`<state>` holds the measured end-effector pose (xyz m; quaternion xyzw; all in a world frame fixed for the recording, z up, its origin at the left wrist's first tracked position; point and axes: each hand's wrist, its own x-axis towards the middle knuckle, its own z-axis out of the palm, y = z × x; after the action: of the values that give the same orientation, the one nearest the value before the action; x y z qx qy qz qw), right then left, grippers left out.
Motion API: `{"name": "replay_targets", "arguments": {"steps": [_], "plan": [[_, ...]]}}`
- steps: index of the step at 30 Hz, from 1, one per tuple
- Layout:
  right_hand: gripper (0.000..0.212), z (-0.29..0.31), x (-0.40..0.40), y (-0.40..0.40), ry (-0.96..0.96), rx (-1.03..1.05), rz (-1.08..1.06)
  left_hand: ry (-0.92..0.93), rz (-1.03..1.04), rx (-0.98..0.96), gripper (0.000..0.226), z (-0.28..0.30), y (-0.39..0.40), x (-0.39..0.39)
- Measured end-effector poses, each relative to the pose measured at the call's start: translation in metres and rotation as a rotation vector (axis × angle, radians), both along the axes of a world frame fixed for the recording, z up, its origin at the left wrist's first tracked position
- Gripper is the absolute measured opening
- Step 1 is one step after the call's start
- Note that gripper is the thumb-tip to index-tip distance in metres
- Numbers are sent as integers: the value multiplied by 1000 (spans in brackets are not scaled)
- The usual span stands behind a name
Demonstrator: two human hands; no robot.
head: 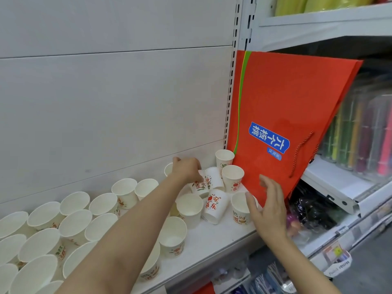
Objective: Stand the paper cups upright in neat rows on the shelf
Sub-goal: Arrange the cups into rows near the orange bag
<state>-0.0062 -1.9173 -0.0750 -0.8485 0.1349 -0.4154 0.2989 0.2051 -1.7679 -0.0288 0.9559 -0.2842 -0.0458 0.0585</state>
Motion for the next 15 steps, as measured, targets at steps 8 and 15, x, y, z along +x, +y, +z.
{"name": "replay_targets", "arguments": {"steps": [8,15], "plan": [[31,29,87,-14,208,-286,101,-184,-11,-74,14,-2,9,2],[50,39,151,-17,740,-532,260,-276,-95,-90,29,17,44,-5]]}}
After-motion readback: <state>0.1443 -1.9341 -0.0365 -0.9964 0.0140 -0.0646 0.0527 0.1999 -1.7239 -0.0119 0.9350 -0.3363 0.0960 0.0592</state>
